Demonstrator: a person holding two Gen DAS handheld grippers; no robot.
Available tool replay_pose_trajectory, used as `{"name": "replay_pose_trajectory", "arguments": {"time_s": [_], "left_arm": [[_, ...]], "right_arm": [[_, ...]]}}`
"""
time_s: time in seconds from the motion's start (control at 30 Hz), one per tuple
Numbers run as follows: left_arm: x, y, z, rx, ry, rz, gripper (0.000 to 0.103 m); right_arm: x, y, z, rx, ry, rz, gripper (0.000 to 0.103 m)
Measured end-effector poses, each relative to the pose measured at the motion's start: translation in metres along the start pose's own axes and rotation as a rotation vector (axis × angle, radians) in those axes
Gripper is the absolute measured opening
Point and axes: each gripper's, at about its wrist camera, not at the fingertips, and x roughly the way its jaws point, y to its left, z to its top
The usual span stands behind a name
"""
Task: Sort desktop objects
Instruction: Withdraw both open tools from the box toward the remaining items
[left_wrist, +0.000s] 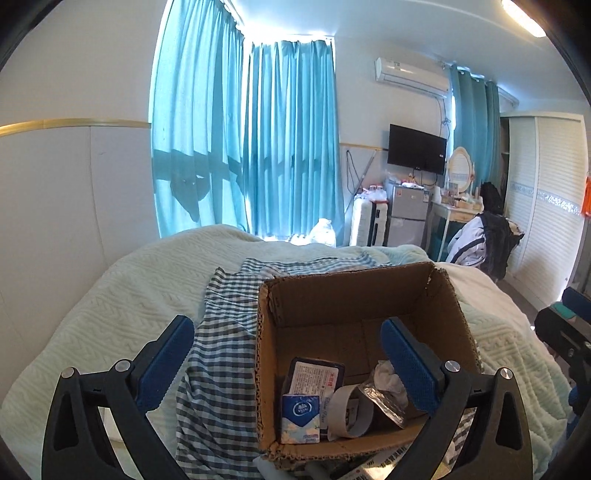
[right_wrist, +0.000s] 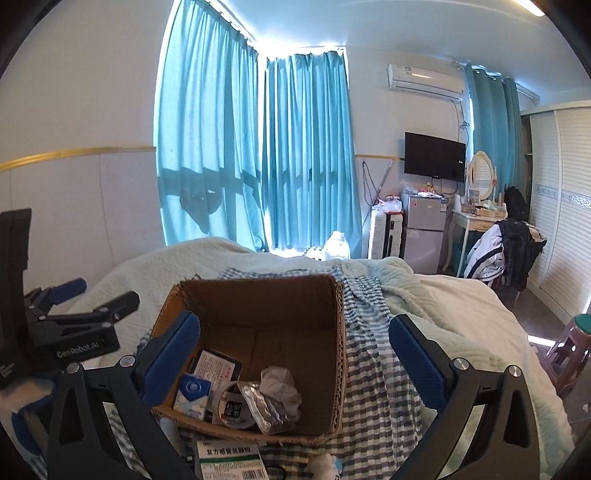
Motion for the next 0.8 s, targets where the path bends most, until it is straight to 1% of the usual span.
{"name": "replay_pose_trajectory", "arguments": {"time_s": [0.2, 0.43, 0.57, 0.73, 0.8], "left_arm": [[0.0, -0.004, -0.025, 0.057, 0.028, 0.014, 0.103], [0.0, 0.001, -0.052, 0.047, 0.099, -0.019, 0.103], [0.006, -0.003, -0.079, 0.082, 0.16, -0.019, 0.103], [0.014, -0.003, -0.112, 0.092, 0.245, -0.031, 0.103], [0.015, -0.004, -0.124, 0.092, 0.283, -0.047, 0.102]], "right_arm": [[-0.011, -0.003, -0.021, -0.016, 0.016, -0.037, 0.103], [-0.021, -0.009, -0.052, -0.01, 0.064, -0.056, 0.103], [-0.016, -0.013, -0.07, 0.013, 0.112, -0.049, 0.103], [-0.012, -0.016, -0.092, 0.014, 0.176, -0.061, 0.103], [-0.011, -0.018, -0.102, 0.015, 0.215, -0.07, 0.103]]}}
